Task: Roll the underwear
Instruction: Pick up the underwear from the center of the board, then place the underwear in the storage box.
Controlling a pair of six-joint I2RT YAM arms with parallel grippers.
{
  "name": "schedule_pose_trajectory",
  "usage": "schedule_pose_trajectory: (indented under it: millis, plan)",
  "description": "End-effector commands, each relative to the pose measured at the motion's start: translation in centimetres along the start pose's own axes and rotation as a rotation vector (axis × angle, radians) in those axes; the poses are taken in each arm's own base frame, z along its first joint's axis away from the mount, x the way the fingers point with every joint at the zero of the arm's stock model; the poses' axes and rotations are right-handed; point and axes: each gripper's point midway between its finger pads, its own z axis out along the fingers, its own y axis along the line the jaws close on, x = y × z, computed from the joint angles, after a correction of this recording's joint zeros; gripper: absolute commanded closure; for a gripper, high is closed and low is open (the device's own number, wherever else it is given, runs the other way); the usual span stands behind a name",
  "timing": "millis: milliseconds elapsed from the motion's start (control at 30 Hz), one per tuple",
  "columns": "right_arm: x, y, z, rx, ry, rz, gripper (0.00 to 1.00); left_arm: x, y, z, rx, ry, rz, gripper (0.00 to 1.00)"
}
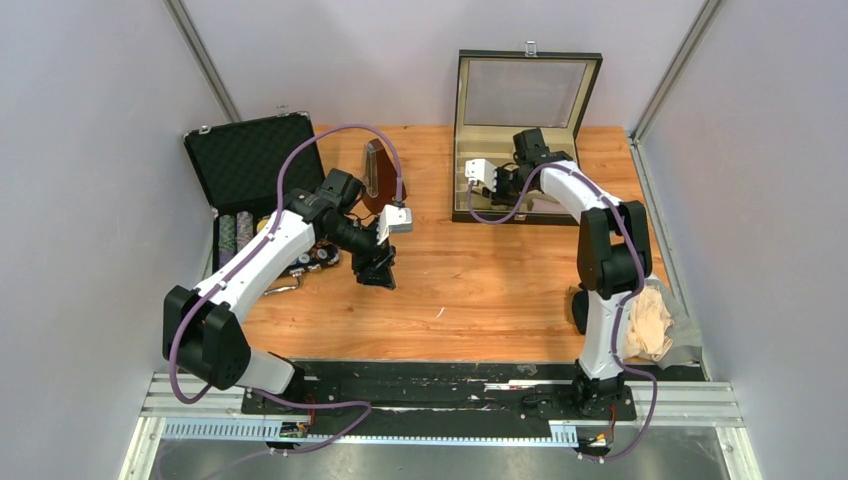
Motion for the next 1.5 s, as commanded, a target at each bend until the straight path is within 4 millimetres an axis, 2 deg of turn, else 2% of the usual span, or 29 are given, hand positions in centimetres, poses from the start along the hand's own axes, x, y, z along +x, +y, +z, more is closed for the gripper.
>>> schedule_pose_trajectory:
  millis: [0,233,467,600,700,833,1067,1233,1367,1467]
  plan:
    - [0.4,-1.2,0.8,-0.014,-0.004,-0.043,1.00,-0.1,0.1,-0.2,-0.003,-0.011,0.004,0.31]
    - [1.7,-0.9,2.2,-0.040,0.021,-0.055,0.99,0.1,0.3,0.0,-0.001,-0.005,-0.005,0.31]
    - [2.3,0.5,2.3,-0.064,0.037,-0.048,0.84,0.4,0.5,0.2,-0.005,-0.001,-0.013,0.31]
    - [2.1,0.2,1.8,-0.051,0.040,-0.038,0.71,0.4,0.6,0.3,-0.003,-0.001,-0.014,0.31]
    - [1.3,-0.3,0.6,-0.025,0.030,-0.040,0.64,0.5,0.6,0.4,-0.002,-0.001,-0.014,0.31]
    - [-0.2,-0.8,-1.5,0.012,0.006,-0.045,0.59,0.6,0.6,0.5,-0.002,-0.005,-0.016,0.31]
    - [-2.0,-0.9,-4.9,0.055,-0.006,-0.047,0.56,0.5,0.7,0.8,0.005,-0.014,-0.014,0.30]
    - [-3.8,-0.8,-6.4,0.065,-0.056,0.061,0.55,0.4,0.7,1.0,0.013,-0.025,-0.026,0.30]
    - [-7.2,-0.9,-8.9,0.082,-0.161,0.236,0.55,0.0,1.9,0.8,-0.051,-0.026,-0.061,0.30]
    - [-9.3,-0.6,-11.6,0.114,-0.212,0.347,0.53,-0.4,4.5,0.1,-0.197,-0.010,-0.142,0.29]
